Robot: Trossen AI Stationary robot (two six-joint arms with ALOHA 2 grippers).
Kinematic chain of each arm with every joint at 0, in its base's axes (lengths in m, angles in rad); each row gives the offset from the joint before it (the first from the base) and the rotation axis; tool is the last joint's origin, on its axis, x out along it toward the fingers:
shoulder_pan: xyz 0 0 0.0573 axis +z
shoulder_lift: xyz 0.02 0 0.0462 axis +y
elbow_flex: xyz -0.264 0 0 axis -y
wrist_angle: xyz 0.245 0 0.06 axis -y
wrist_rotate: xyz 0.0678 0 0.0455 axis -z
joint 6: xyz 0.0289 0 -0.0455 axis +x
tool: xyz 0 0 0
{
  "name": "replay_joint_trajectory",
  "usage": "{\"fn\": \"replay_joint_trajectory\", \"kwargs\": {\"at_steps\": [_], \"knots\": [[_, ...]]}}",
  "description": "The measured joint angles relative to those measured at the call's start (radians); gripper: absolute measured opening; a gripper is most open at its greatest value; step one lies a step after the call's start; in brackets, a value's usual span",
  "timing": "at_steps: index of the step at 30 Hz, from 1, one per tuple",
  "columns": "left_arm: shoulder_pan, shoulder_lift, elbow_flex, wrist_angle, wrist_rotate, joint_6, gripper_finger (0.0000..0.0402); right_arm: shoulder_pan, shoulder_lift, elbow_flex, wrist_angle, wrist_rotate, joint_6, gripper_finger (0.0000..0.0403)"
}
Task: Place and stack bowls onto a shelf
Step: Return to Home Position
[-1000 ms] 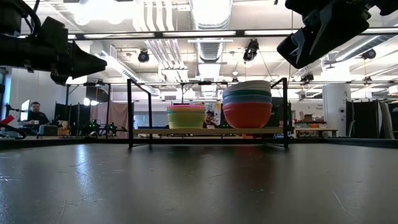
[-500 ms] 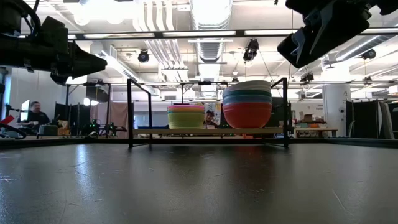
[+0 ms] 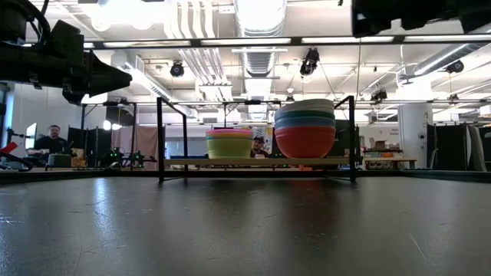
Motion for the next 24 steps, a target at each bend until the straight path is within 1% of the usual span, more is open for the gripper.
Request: {"fn": "replay_joint_trajectory", "kwargs": {"at_steps": [3, 7, 13, 18, 24], "knots": [[0.000, 0.000, 0.000, -0.001, 0.000, 0.000, 0.0126, 0.000, -0.077, -0.099, 0.128, 0.000, 0.032, 0.0105], [0.000, 0.000, 0.000, -0.002, 0.000, 0.000, 0.0126, 0.000, -0.181, -0.212, 0.210, 0.001, 0.039, 0.0105], [0.000, 0.000, 0.000, -0.002, 0.000, 0.000, 0.0126, -0.007, -0.341, -0.327, 0.252, 0.078, 0.072, 0.0105], [0.000, 0.000, 0.000, -0.001, 0.000, 0.000, 0.0126, -0.045, -0.463, -0.384, 0.260, 0.155, 0.120, 0.0105], [0.000, 0.000, 0.000, 0.002, 0.000, 0.000, 0.0126, -0.104, -0.580, -0.453, 0.260, 0.159, 0.103, 0.0105]]}}
